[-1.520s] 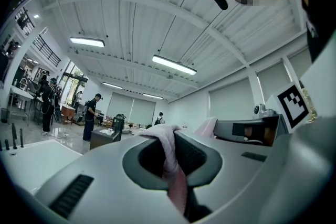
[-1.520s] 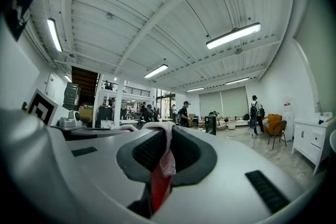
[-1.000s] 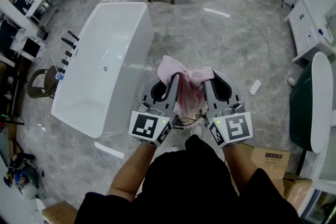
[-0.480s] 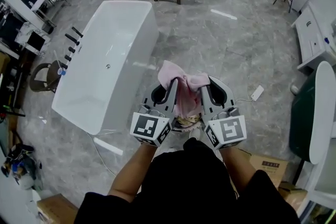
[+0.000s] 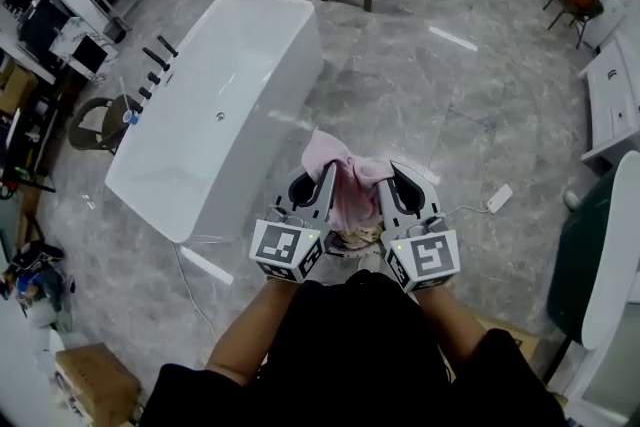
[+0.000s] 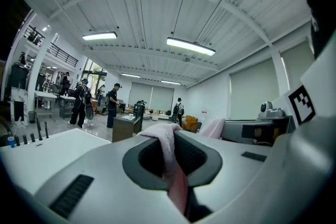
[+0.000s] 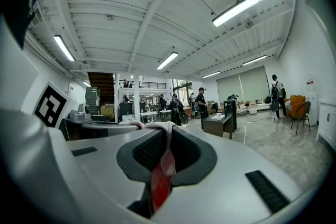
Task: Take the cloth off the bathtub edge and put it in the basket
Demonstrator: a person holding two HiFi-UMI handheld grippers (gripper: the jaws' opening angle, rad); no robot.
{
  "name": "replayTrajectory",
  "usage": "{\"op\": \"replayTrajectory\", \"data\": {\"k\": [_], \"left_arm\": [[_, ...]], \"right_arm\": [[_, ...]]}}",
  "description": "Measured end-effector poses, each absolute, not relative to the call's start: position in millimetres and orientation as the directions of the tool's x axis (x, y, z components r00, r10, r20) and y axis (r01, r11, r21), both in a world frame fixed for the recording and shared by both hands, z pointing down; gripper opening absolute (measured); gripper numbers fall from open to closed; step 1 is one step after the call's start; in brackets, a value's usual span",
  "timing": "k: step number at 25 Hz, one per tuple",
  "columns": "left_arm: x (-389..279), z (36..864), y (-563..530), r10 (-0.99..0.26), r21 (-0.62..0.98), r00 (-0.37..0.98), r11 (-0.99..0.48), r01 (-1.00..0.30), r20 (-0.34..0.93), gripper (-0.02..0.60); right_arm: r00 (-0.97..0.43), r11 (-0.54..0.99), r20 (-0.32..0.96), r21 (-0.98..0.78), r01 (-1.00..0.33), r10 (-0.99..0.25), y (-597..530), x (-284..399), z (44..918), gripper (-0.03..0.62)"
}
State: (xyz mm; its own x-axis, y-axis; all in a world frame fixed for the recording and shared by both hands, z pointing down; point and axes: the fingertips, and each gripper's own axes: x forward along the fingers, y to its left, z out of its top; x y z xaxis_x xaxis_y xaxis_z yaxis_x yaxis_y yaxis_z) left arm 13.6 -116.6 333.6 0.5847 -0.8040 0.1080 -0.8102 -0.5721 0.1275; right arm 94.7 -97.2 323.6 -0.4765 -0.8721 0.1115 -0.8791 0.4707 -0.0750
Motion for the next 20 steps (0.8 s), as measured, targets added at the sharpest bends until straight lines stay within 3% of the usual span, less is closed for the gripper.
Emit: {"op": "replayTrajectory", "data": {"k": [10, 20], "left_arm": [[-11, 373, -117, -0.819, 0.148, 0.541, -0.521, -0.840, 0.190, 0.034], [-40, 412, -130, -0.779, 0.217, 0.572, -0.531, -0.820, 0.256, 0.034]], "right_arm": [[-0.496, 0.479, 0.153, -0.138, -0.867, -0.854, -111, 91, 365, 0.043], [-0.410, 0.385, 0.252, -0.141, -0.912, -0.877, -133, 66, 400, 0.043]]}}
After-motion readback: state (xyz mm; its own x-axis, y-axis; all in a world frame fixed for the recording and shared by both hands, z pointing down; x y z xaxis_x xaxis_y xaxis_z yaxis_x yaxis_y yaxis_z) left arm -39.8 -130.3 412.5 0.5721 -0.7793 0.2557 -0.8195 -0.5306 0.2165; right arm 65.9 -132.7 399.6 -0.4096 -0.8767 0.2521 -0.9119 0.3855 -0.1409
